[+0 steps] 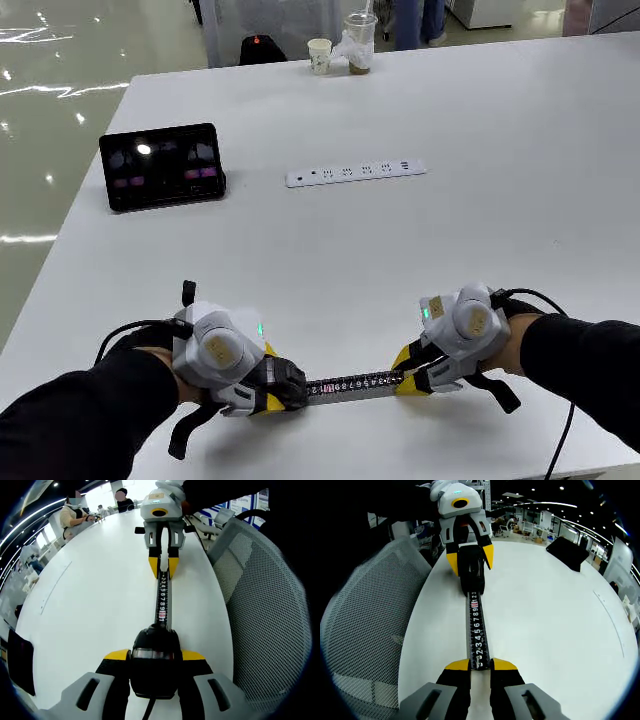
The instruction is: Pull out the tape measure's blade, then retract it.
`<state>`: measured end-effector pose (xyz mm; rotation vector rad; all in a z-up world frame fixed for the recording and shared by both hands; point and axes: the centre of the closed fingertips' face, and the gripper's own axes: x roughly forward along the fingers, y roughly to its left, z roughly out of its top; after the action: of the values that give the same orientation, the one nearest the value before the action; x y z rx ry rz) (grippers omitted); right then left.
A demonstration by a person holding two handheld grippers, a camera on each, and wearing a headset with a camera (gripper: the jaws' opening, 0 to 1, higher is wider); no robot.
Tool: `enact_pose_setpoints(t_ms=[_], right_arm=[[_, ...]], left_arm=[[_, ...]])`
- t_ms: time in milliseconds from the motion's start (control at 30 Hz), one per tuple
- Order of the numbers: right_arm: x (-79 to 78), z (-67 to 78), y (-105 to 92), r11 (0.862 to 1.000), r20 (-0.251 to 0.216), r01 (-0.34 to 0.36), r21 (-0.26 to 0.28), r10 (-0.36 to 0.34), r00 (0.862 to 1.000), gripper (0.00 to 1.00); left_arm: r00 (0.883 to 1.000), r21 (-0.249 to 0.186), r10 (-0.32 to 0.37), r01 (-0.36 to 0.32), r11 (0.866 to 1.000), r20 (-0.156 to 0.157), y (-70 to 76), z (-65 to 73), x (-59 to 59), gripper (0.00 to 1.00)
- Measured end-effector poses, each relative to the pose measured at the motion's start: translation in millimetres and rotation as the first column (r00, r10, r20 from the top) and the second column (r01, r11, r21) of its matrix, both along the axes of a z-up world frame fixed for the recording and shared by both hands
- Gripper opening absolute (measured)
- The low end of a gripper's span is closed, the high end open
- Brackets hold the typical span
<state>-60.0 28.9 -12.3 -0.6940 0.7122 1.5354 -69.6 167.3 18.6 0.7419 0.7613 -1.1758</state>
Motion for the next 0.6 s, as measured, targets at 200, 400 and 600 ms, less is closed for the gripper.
enact_pose_setpoints(t_ms=[200,400,600], right_arm=[[2.0,-0.1,-4.5,1.0,-0.001,0.005,0.001,-0.005,1.0,0.11],[3.0,-1.1,-9.1,1.0,-0.001,0.016,-0.001,-0.016,1.0,0.11],[2.5,-1.2,-10.8,1.0,0.002,0.016,0.003,-0.016,1.0,0.11]], left_arm=[[1.0,-0.002,0.0,0.0,1.0,0.002,-0.2,-0.2,0.3,0.3],[1.0,0.0,-0.002,0.002,1.0,0.003,-0.1,-0.2,0.1,0.3],[1.0,-0.005,-0.002,0.002,1.0,0.003,0.5,-0.1,-0.4,0.3]])
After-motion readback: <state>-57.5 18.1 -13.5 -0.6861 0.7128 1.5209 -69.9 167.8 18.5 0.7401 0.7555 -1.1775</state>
